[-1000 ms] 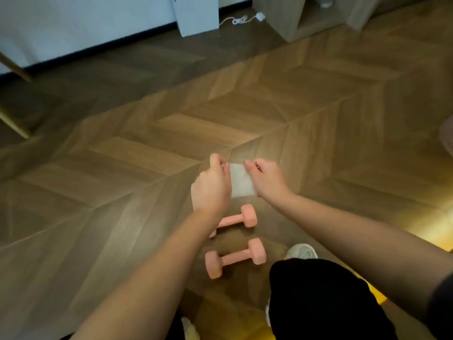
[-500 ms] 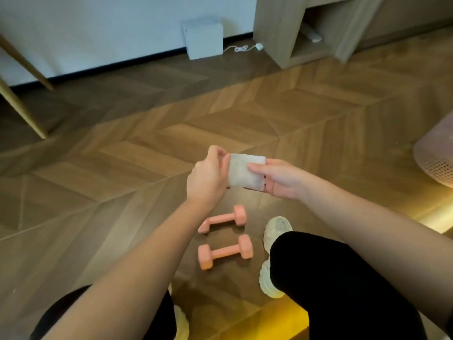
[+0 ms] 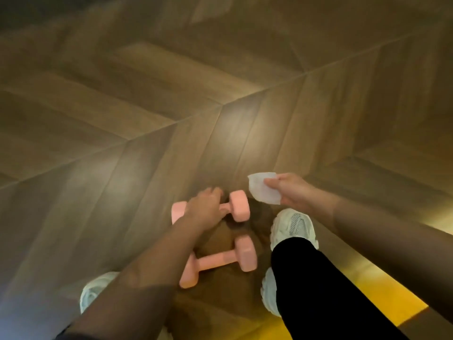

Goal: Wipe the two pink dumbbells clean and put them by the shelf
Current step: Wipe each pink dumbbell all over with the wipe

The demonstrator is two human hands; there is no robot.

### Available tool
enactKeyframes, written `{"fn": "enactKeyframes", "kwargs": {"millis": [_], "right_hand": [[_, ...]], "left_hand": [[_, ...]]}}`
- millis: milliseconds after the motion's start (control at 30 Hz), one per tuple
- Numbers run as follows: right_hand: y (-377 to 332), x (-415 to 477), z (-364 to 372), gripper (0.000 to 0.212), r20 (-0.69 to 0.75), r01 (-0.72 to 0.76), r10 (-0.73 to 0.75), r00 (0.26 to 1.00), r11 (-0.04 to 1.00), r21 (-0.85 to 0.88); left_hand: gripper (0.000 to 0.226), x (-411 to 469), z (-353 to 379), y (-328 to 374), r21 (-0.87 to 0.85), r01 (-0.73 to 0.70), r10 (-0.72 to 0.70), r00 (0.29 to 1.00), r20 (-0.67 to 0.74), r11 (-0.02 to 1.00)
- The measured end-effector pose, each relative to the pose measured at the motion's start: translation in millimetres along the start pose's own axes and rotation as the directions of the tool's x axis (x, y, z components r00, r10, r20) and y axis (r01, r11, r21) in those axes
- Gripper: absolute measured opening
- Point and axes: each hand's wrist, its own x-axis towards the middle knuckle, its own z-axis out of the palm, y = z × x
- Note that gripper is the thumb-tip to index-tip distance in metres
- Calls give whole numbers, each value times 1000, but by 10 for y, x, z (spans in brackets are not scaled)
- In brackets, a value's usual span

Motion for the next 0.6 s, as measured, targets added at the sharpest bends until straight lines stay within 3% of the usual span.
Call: {"fn": "enactKeyframes", "kwargs": {"millis": [133,300,467,600], "right_hand": [[70,332,134,21,-31,-5,0,1000,990,-139],[84,367,283,15,-48,51,-67,997,961,-271],[-258,-82,377,28,-8,264,-285,959,899,-348],[-751,-1023,481,28,81,482,-498,864,766,-425]], "left_hand": [[39,254,195,-30,83,-43,29,985,168,996],[37,246,240,-150,198,-164,136,980,147,966],[33,-241,-200,-228,-38,-94,97,992,82,995],[50,-1065,-920,-89,-206,-105,89,992,-85,973]]}}
